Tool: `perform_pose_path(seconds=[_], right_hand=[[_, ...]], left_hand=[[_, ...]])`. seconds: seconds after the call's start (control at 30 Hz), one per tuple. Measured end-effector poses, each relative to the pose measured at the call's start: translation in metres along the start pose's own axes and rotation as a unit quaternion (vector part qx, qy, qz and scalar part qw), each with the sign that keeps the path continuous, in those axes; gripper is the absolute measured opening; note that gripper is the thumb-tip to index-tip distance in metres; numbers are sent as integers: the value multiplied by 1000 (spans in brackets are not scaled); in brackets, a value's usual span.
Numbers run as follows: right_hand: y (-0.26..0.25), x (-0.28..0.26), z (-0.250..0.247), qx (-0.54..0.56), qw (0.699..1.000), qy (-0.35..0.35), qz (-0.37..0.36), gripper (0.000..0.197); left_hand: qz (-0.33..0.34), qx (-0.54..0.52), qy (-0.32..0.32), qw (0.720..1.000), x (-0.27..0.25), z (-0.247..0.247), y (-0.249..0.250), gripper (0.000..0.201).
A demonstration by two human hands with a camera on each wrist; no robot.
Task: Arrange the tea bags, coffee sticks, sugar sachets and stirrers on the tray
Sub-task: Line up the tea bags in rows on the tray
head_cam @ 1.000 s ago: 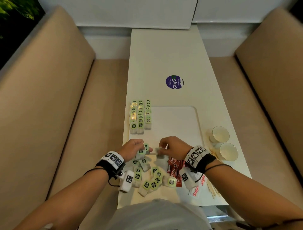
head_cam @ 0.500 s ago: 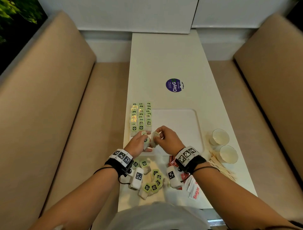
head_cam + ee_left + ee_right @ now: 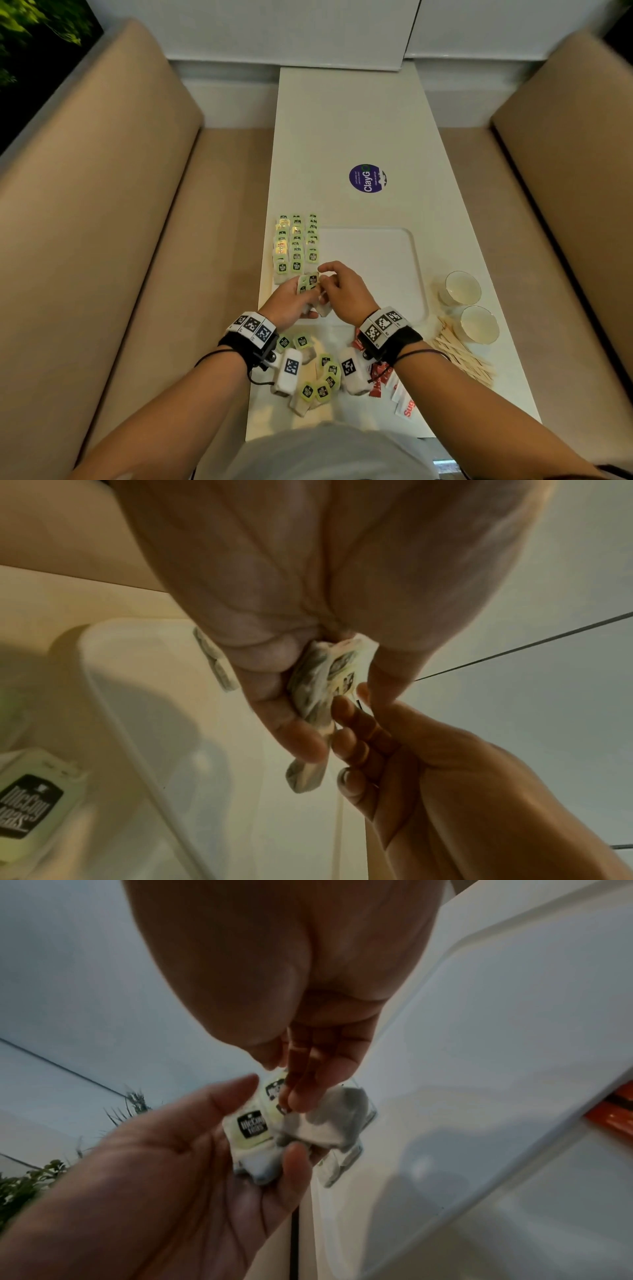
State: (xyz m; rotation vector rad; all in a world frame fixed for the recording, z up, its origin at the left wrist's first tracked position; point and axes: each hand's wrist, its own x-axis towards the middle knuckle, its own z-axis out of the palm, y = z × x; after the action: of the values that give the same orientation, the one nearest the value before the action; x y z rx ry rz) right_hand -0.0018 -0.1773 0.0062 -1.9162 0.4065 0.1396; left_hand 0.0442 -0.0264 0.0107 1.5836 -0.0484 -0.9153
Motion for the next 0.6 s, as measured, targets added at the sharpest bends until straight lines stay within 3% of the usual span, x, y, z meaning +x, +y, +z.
perform_pose_path(seconds=[0.17,0.4,0.5,0.6], right_hand=[[0,1,0,55,998,-40,8,20],[11,4,-1,-43,999,4,-8,16],[14,4,-1,-70,997,-39,3,25],[14,3,-3,-79,994,-71,7,18]], left_hand=[[18,26,16,999,3,-7,-8,26],[21,-18,32,999,10,-14,-11,36],[16,-45,31,998,12,-17,-11,33],[6,-73,45,996,14,-18,-10,31]])
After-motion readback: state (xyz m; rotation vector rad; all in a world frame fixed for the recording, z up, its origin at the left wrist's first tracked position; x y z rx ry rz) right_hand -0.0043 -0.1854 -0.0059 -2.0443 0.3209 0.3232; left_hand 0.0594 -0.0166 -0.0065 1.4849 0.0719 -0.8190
